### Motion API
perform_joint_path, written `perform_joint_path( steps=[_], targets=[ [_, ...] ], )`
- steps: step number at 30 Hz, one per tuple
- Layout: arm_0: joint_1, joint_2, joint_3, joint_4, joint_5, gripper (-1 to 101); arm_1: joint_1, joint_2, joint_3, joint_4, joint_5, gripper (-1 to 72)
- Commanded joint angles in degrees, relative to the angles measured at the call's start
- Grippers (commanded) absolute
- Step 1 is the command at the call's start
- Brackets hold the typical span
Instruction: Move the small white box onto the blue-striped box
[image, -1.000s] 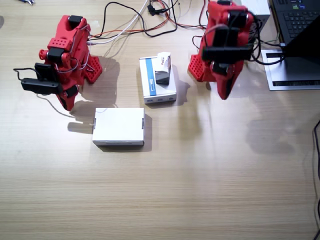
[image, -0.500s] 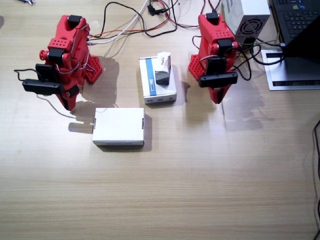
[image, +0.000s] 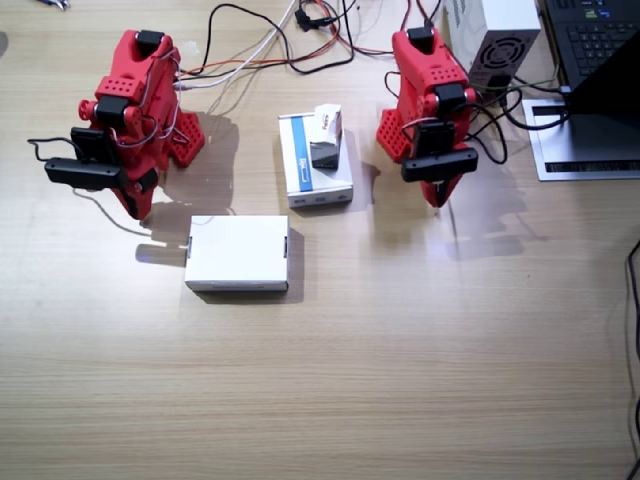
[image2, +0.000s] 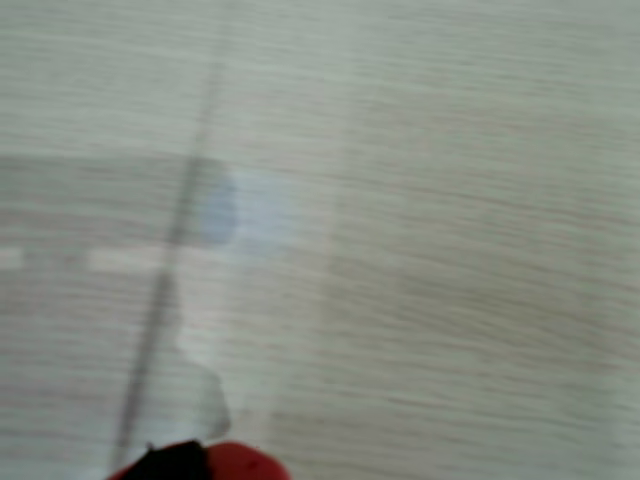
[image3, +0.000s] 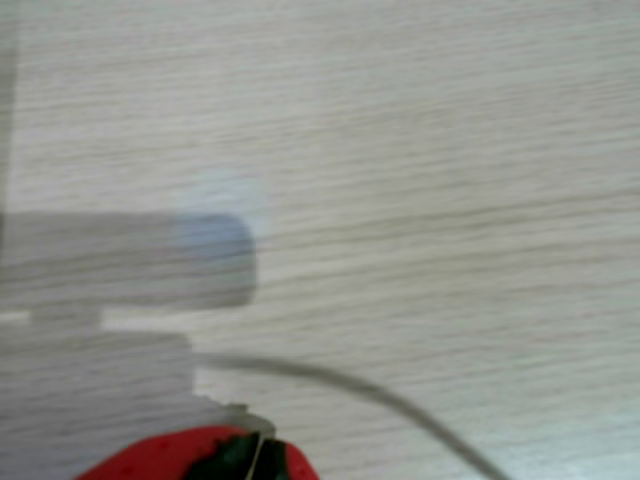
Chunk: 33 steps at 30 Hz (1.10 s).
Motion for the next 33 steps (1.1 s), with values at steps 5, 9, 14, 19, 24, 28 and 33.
perform_joint_path(
  steps=[5, 9, 14, 19, 24, 28, 33],
  targets=[
    [-1.76, 1.76, -1.05, 0.79, 1.49, 0, 1.14, 1.58, -0.70, 2.37, -9.93, 2.5],
    [-1.05, 1.76, -1.05, 0.62, 2.99, 0, 1.14, 1.58, -0.70, 2.37, -9.93, 2.5],
    [-1.05, 1.76, -1.05, 0.70, 2.99, 0, 1.14, 1.58, -0.70, 2.37, -9.93, 2.5],
    [-1.05, 1.76, -1.05, 0.70, 2.99, 0, 1.14, 1.58, -0.70, 2.37, -9.93, 2.5],
    [-1.05, 1.76, -1.05, 0.70, 2.99, 0, 1.14, 1.58, -0.70, 2.37, -9.93, 2.5],
    [-1.05, 1.76, -1.05, 0.70, 2.99, 0, 1.14, 1.58, -0.70, 2.37, -9.93, 2.5],
    [-1.05, 1.76, -1.05, 0.70, 2.99, 0, 1.14, 1.58, -0.70, 2.37, -9.93, 2.5]
  ],
)
